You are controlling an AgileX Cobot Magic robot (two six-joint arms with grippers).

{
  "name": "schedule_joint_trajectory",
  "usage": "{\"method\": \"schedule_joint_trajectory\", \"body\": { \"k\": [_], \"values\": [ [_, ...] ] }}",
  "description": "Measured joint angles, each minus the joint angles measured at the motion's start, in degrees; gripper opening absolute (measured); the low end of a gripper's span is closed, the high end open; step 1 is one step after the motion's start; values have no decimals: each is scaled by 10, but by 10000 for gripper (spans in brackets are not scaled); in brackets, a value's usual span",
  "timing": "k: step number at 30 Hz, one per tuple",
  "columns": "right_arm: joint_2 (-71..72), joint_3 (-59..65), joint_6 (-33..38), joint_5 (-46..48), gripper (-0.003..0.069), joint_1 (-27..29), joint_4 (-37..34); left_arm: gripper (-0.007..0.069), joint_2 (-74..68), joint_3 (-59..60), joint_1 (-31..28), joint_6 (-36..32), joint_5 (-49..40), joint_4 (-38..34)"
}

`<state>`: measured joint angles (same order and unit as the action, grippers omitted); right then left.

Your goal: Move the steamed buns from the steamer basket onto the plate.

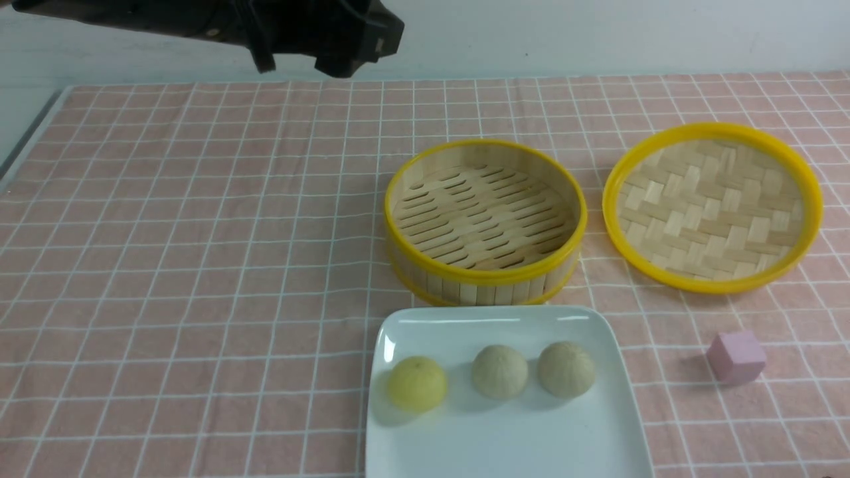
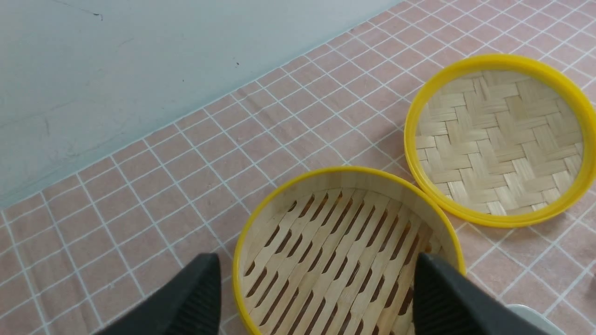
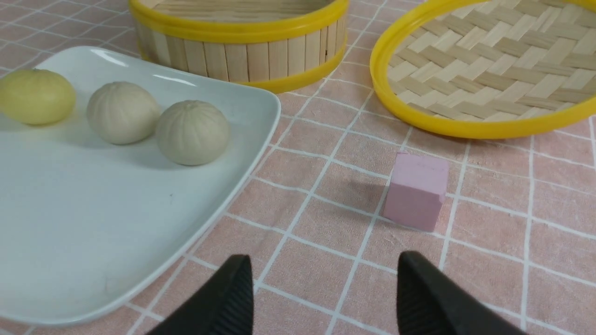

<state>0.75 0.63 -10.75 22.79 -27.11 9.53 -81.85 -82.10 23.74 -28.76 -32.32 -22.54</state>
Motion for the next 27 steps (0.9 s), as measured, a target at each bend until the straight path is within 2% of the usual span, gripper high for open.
{"method": "schedule_joint_trajectory", "body": {
  "k": [6, 18, 27],
  "values": [
    [0, 0, 0, 0, 422, 0, 0, 546, 0, 0, 0, 2, 0, -36],
    [0, 0, 0, -1, 422, 0, 0, 546, -20, 0, 0, 2, 2, -41],
    [0, 0, 0, -1, 422, 0, 0, 546, -18, 35, -18, 1, -5, 9]
  ]
}}
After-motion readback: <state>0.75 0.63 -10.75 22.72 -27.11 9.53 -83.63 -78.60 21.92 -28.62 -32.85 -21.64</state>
